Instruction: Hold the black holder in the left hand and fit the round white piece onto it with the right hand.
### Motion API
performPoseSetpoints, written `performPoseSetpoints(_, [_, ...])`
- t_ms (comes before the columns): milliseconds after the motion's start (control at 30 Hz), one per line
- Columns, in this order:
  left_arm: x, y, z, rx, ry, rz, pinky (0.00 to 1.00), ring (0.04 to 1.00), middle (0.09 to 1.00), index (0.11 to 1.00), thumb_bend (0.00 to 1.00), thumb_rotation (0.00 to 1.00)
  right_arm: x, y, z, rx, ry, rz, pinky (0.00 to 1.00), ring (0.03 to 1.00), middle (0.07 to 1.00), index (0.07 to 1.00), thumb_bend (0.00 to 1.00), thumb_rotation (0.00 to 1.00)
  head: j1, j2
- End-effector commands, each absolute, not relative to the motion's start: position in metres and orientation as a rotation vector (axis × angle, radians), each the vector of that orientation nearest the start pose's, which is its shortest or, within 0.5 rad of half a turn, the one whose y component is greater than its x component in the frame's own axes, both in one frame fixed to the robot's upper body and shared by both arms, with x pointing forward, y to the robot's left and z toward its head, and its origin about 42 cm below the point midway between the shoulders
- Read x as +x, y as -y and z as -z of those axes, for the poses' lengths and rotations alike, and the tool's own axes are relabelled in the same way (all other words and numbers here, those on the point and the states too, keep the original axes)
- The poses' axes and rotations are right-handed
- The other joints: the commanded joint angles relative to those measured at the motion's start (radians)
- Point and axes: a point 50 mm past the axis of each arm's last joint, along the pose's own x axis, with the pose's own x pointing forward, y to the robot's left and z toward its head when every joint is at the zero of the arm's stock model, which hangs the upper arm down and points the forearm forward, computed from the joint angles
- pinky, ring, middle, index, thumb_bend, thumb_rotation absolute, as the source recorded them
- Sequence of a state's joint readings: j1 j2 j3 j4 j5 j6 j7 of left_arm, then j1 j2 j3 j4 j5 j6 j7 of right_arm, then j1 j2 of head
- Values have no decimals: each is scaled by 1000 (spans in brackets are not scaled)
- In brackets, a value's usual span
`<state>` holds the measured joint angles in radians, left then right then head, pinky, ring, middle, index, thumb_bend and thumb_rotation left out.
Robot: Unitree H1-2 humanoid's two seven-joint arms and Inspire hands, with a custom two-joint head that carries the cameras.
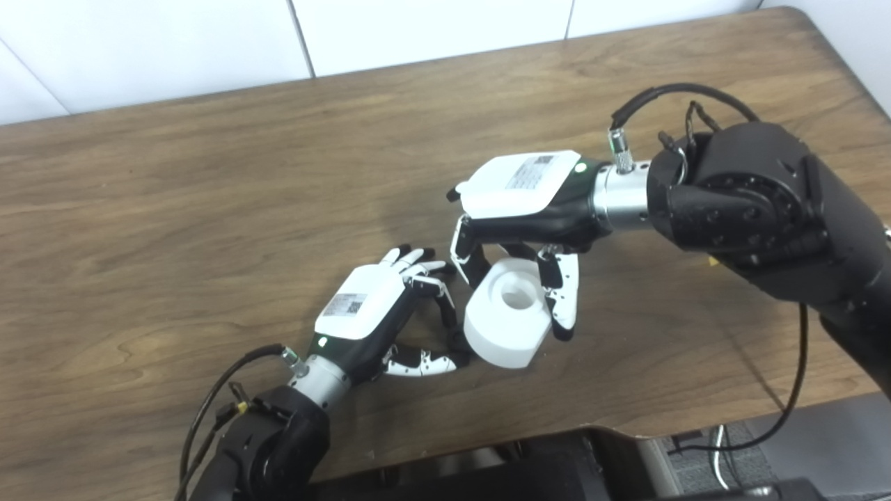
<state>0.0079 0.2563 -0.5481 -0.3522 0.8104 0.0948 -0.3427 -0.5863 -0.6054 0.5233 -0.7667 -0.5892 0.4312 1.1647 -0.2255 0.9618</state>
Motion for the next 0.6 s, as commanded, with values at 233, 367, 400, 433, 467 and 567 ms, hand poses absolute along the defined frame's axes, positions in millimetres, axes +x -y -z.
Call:
performPoseSetpoints(233, [220,-130,-134,1042,184,786,1000,946,829,487,517,59,269,175,-337,-1543,235,-1059,990,717,516,462,528,2,3,0])
performPoseSetpoints(367, [220,-129,-135,1042,179,789,1000,946,831,487,516,59,269,173,-337,-1554,238,-1054,998,705,515,461,528,3,2,1])
performPoseSetpoints(400, [220,-129,-135,1041,179,789,1000,946,831,487,517,59,269,173,-338,-1556,239,-1056,995,702,514,460,529,3,2,3])
performPoseSetpoints(433, [220,-129,-135,1039,180,789,1000,946,831,487,517,59,268,173,-338,-1558,240,-1058,994,703,516,459,528,3,4,2])
performPoseSetpoints(467, [220,-129,-135,1038,181,788,1000,945,830,487,517,58,268,172,-338,-1559,241,-1059,997,707,520,456,527,3,4,2])
performPoseSetpoints(567, [220,-129,-136,1035,180,790,1000,946,830,487,517,58,268,173,-337,-1560,239,-1069,1000,713,528,450,526,2,4,4])
